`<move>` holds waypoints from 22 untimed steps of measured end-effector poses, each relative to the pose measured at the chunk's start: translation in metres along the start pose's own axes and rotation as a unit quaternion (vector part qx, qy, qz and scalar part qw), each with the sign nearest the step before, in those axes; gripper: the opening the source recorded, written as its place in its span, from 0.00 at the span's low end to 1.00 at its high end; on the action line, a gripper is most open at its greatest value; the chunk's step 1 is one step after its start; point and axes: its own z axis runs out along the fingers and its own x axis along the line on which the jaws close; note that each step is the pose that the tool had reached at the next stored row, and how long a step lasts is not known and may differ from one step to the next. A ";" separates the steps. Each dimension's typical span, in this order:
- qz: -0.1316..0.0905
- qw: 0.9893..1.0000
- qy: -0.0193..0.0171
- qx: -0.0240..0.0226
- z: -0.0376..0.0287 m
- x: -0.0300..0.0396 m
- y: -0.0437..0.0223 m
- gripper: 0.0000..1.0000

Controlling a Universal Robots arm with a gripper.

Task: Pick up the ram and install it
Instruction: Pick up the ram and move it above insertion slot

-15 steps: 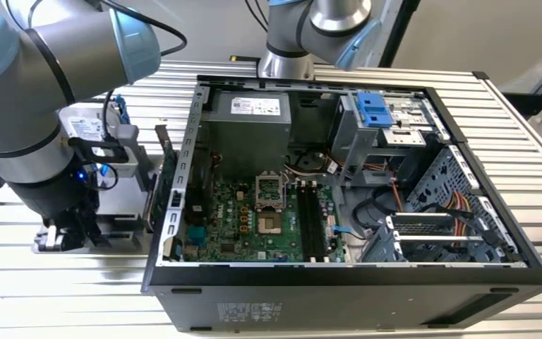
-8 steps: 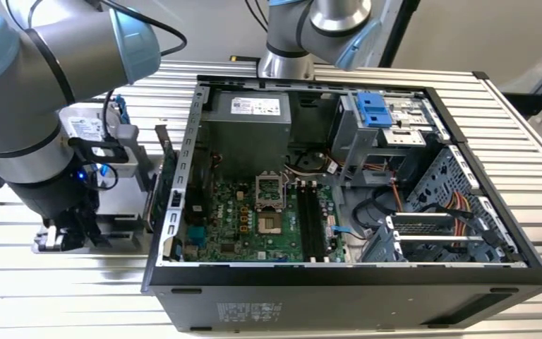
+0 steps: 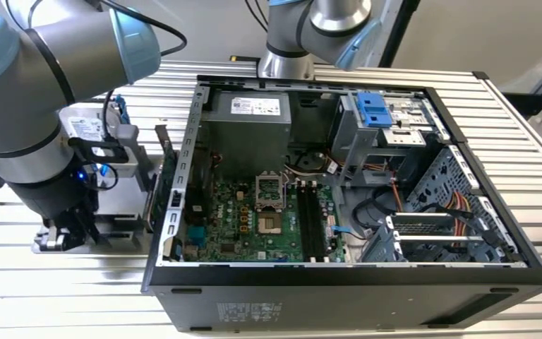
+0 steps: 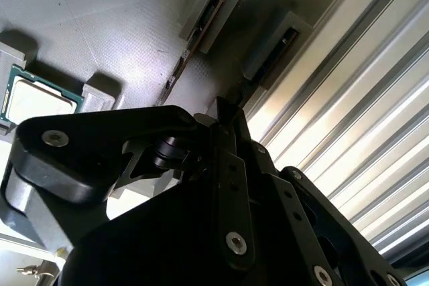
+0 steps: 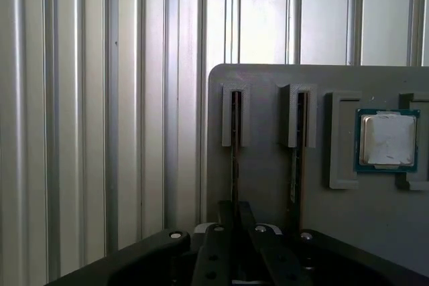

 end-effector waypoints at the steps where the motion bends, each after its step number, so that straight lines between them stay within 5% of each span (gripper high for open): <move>1: 0.000 1.000 0.000 0.000 0.0000 0.0000 0.0000 0.00; 22: 0.000 1.000 0.000 0.000 -0.0054 0.0002 0.0001 0.00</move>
